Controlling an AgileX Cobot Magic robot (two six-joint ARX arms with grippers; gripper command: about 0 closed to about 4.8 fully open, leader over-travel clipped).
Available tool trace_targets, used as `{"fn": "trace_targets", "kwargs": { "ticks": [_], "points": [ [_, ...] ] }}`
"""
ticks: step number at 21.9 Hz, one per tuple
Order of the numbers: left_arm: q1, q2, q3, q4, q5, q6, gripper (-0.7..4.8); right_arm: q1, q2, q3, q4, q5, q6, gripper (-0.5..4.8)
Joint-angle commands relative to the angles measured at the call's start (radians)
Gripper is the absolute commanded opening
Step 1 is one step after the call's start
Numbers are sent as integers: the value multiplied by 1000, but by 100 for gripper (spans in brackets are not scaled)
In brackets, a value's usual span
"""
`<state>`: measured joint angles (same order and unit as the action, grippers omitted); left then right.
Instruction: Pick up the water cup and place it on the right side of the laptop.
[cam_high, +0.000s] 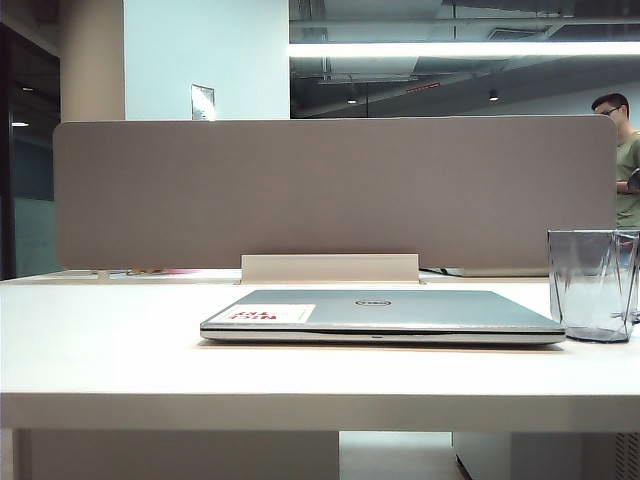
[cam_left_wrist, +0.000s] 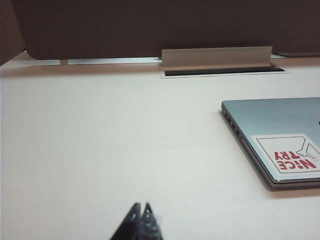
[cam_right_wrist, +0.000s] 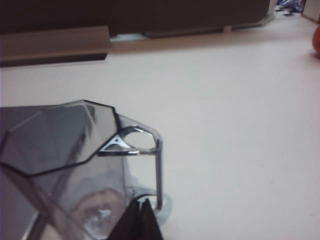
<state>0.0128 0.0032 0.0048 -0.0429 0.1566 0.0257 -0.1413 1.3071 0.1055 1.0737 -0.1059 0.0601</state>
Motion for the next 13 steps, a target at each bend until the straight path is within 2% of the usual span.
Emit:
{"fn": "trace_targets", "kwargs": {
  "ticks": [1, 3, 9, 13],
  "points": [
    [2, 1, 3, -24, 5, 0, -4, 1, -105, -42, -41, 3, 45, -9],
    [2, 1, 3, -31, 5, -1, -4, 2, -188, -70, -86, 3, 51, -9],
    [2, 1, 3, -31, 5, -26, -4, 2, -500, -78, -386, 3, 79, -9],
    [2, 1, 3, -31, 5, -26, -4, 2, -663, -78, -529, 3, 79, -9]
  ]
}}
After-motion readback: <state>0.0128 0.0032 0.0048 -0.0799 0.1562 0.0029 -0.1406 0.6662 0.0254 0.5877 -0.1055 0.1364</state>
